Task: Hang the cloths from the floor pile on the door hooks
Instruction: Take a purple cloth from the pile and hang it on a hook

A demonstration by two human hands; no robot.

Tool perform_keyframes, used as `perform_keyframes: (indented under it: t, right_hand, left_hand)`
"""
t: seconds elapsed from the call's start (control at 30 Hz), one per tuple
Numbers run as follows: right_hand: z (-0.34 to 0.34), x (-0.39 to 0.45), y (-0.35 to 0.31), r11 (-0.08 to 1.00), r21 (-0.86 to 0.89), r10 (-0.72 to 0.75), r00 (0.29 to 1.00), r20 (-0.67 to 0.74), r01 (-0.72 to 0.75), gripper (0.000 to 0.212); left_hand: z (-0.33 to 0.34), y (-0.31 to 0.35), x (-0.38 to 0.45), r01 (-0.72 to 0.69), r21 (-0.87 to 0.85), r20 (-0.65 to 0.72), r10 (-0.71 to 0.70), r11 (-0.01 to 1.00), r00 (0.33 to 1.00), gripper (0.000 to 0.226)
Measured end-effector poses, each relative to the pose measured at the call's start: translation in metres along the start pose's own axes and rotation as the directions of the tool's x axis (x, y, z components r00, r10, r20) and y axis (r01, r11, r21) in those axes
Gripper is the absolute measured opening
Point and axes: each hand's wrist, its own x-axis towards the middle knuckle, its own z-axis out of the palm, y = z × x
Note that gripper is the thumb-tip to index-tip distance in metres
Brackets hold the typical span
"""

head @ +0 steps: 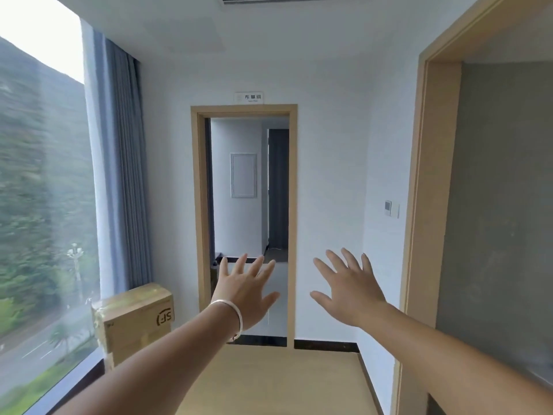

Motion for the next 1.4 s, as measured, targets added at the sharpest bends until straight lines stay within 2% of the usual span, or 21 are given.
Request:
perform_keyframes:
  t: [0.23, 0.53, 0.87, 1.0, 1.4]
  right_hand:
    - [0.060, 0.079, -0.014, 0.999, -0.045, 0.002, 0.999, 0.042, 0.000, 0.073]
    - [0.125, 0.177, 0.004, 0.998, -0.056, 0.020, 0.999, 0.046, -0.018, 0.072]
    - [0.208, 0.322, 0.079, 0.999, -0.027, 0.023, 1.000, -0.002, -0.023, 0.072]
    - [0.241, 0.374, 0.110, 0.999, -0.040, -0.015, 1.000, -0.018, 0.015, 0.071]
    - [0.328, 0.497, 0.161, 1.000, 0.004, 0.009, 1.000, 0.009, -0.009, 0.070]
  left_hand:
    - [0.061, -0.057, 0.067, 0.000, 0.020, 0.007, 0.000, 1.000, 1.000, 0.069]
    - [0.135, -0.073, 0.156, 0.006, -0.002, 0.037, -0.006, 1.000, 0.999, 0.069]
    - [0.200, -0.079, 0.312, 0.041, 0.089, 0.031, -0.044, 0.995, 0.999, 0.070]
    - [0.225, -0.074, 0.374, 0.068, 0.082, 0.013, -0.070, 0.994, 0.997, 0.068]
    - [0.310, -0.088, 0.520, 0.044, 0.078, 0.061, -0.049, 0.996, 0.997, 0.067]
